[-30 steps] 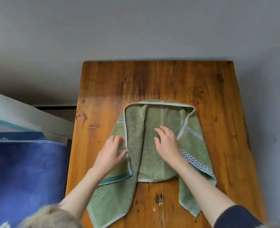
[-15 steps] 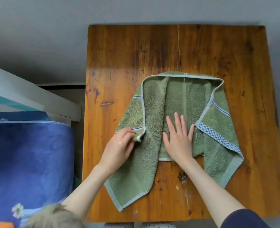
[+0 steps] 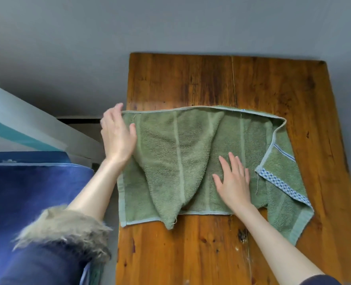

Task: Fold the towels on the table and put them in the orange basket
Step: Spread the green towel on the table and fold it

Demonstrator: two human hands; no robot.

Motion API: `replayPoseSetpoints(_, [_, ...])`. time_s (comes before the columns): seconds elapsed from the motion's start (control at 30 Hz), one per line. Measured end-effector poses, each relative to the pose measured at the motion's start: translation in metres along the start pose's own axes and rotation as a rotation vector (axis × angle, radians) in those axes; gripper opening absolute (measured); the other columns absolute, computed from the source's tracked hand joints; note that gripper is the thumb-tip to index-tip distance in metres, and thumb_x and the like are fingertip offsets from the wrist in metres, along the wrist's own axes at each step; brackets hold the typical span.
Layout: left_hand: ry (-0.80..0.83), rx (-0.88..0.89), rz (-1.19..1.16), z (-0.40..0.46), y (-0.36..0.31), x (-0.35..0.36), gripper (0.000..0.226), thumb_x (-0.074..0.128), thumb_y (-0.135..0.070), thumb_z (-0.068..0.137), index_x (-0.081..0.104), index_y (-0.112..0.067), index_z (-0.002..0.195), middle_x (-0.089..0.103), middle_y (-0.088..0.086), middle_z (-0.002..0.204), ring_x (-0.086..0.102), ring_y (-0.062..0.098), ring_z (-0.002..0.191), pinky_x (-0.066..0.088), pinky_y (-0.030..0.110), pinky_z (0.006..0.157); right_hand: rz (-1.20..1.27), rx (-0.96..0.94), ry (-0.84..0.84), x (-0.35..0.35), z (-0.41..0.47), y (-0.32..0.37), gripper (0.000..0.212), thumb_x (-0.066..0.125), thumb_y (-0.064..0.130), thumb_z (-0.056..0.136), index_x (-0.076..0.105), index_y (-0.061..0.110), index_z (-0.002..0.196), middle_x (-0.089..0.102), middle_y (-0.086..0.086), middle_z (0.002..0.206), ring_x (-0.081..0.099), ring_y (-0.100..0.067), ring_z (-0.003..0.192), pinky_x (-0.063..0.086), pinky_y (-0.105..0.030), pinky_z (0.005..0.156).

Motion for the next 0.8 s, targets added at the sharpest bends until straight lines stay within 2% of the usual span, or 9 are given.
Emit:
replayPoseSetpoints(0.07, [0.09, 0.16, 0.054, -0.029, -0.008, 0.019, 0.046, 0.059, -0.015, 0.087, 0.046, -0.005, 0.13, 0.042, 0.02, 0.135, 0.036, 0.034, 0.126, 0.035, 0.048, 0.103, 0.01, 0.007, 0.038, 0.005, -0.001, 0.002, 0.068, 0.051, 0.044, 0.091, 0.018, 0.027, 0.149, -0.001, -0.002, 0.159, -0.006, -0.02, 0.146, 0.001, -0.055, 0.116])
replayPoseSetpoints(0.13, [0.258, 0.285, 0.105, -0.058, -0.01, 0.043, 0.049, 0.059, -0.025, 0.088, 0.045, -0.007, 0.132, 0.035, 0.019, 0.144, 0.03, 0.034, 0.135, 0.028, 0.054, 0.109, -0.022, 0.011, 0.1, 0.01, -0.002, 0.004, 0.083, 0.054, 0.056, 0.085, 0.008, 0.031, 0.149, -0.012, 0.0, 0.158, -0.014, -0.021, 0.145, -0.002, -0.059, 0.112])
replayPoseSetpoints(0.2, [0.431, 0.324, 0.179, -0.076, -0.004, 0.06, 0.065, 0.052, -0.045, 0.089, 0.031, -0.018, 0.144, 0.015, 0.013, 0.155, 0.009, 0.031, 0.144, 0.007, 0.054, 0.116, -0.073, 0.008, 0.152, 0.012, -0.002, 0.001, 0.094, 0.054, 0.066, 0.078, -0.002, 0.035, 0.148, -0.021, 0.002, 0.156, -0.021, -0.021, 0.143, -0.004, -0.061, 0.11])
replayPoseSetpoints(0.27, [0.519, 0.355, 0.267, -0.078, 0.005, 0.067, 0.08, 0.045, -0.062, 0.085, 0.011, -0.027, 0.149, -0.006, 0.007, 0.158, -0.011, 0.026, 0.144, -0.008, 0.052, 0.114, -0.104, 0.003, 0.193, 0.008, 0.001, -0.004, 0.101, 0.053, 0.071, 0.074, -0.009, 0.038, 0.147, -0.028, 0.004, 0.153, -0.026, -0.019, 0.141, -0.005, -0.062, 0.109])
replayPoseSetpoints(0.33, [0.545, 0.391, 0.321, -0.068, 0.011, 0.067, 0.088, 0.043, -0.069, 0.081, 0.003, -0.03, 0.149, -0.015, 0.004, 0.157, -0.018, 0.024, 0.143, -0.011, 0.053, 0.114, -0.145, -0.014, 0.238, 0.001, 0.006, -0.013, 0.105, 0.055, 0.072, 0.072, -0.012, 0.04, 0.145, -0.033, 0.008, 0.15, -0.028, -0.017, 0.14, -0.004, -0.062, 0.109])
replayPoseSetpoints(0.5, [0.544, 0.439, 0.363, -0.049, 0.008, 0.062, 0.086, 0.042, -0.071, 0.079, 0.008, -0.033, 0.149, -0.011, 0.005, 0.158, -0.017, 0.027, 0.143, -0.01, 0.062, 0.108, -0.202, -0.033, 0.306, -0.016, 0.015, -0.031, 0.106, 0.062, 0.067, 0.071, -0.008, 0.041, 0.147, -0.029, 0.01, 0.152, -0.024, -0.016, 0.141, 0.006, -0.063, 0.112])
replayPoseSetpoints(0.63, [0.482, 0.53, 0.395, -0.076, -0.003, 0.066, 0.085, 0.034, -0.072, 0.077, 0.007, -0.034, 0.148, -0.012, 0.008, 0.157, -0.019, 0.033, 0.142, -0.015, 0.067, 0.102, -0.19, -0.009, 0.307, -0.016, 0.011, -0.03, 0.106, 0.064, 0.063, 0.072, -0.008, 0.04, 0.147, -0.029, 0.008, 0.153, -0.024, -0.016, 0.141, 0.004, -0.062, 0.113])
replayPoseSetpoints(0.8, [0.614, 0.441, 0.41, -0.1, 0.0, 0.076, 0.094, 0.04, -0.078, 0.071, -0.004, -0.041, 0.146, -0.029, 0.005, 0.151, -0.029, 0.035, 0.138, -0.014, 0.072, 0.099, -0.142, 0.062, 0.291, -0.01, -0.007, -0.032, 0.105, 0.064, 0.062, 0.073, -0.008, 0.041, 0.146, -0.03, 0.01, 0.152, -0.024, -0.016, 0.142, 0.006, -0.062, 0.11])
Point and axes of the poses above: each hand's wrist, its own z-axis towards the middle knuckle, its own x-axis out of the palm, y = z × x, the point moved 3 cm from there along z, towards the middle knuckle
